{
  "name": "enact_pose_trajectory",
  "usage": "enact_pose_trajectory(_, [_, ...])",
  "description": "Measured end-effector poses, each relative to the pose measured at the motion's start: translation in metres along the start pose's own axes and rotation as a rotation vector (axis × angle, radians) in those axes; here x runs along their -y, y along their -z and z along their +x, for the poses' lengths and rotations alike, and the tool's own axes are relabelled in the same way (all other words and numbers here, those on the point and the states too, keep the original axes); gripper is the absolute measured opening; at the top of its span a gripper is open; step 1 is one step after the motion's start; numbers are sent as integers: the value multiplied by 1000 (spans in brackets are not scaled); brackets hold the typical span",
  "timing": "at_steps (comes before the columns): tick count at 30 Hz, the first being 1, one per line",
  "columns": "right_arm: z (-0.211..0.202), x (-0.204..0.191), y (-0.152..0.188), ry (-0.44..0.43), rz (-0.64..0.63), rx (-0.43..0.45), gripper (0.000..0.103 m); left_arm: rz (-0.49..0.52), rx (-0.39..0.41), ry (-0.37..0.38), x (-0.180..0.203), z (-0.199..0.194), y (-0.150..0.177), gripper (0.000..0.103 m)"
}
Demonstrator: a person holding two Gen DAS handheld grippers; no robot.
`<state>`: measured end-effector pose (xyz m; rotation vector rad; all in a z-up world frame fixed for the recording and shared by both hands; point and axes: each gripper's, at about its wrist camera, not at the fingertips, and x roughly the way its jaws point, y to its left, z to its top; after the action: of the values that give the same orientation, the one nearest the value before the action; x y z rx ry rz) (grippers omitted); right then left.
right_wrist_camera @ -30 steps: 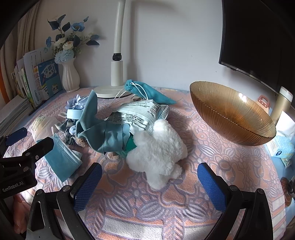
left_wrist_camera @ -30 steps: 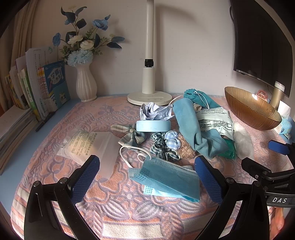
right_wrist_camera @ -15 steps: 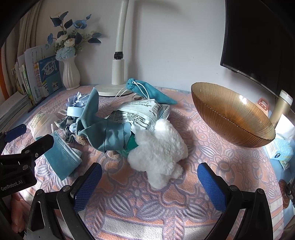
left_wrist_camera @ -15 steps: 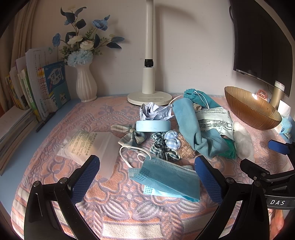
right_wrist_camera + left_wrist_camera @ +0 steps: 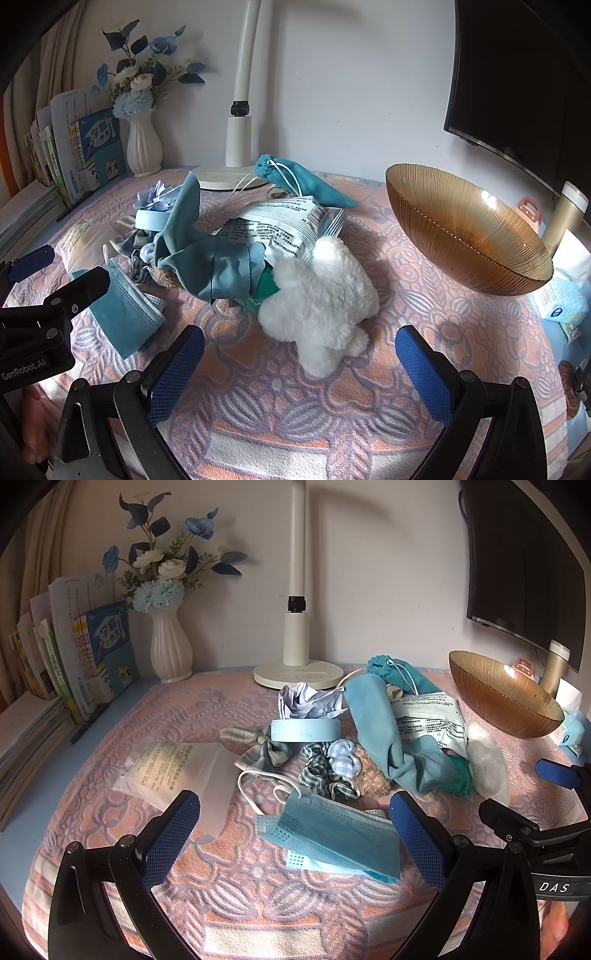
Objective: Organize soft objects
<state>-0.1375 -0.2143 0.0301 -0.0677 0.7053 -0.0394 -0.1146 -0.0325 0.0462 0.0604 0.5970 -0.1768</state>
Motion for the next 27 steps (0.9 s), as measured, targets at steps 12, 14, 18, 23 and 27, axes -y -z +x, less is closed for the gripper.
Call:
enact_pose_trajectory(12, [2,-2,0,3,-8,-7,103,3,-2,2,1,1,1,103])
enact_pose_trajectory(14, [2,-2,0,4,-9,-7,103,3,-2,2,1,2,1,103])
enact_pose_trajectory(18, [2,-2,0,3,-10,-6,103,3,-2,2,1,1,1,103])
enact_pose_trajectory(23, [2,-1,0,2,-7,-8,103,-7,5,-4,1,-1,1,103])
enact_pose_trajectory(27, [1,-1,0,-9,-6,-6,103,-52,-5,11,-12,-8,0,103])
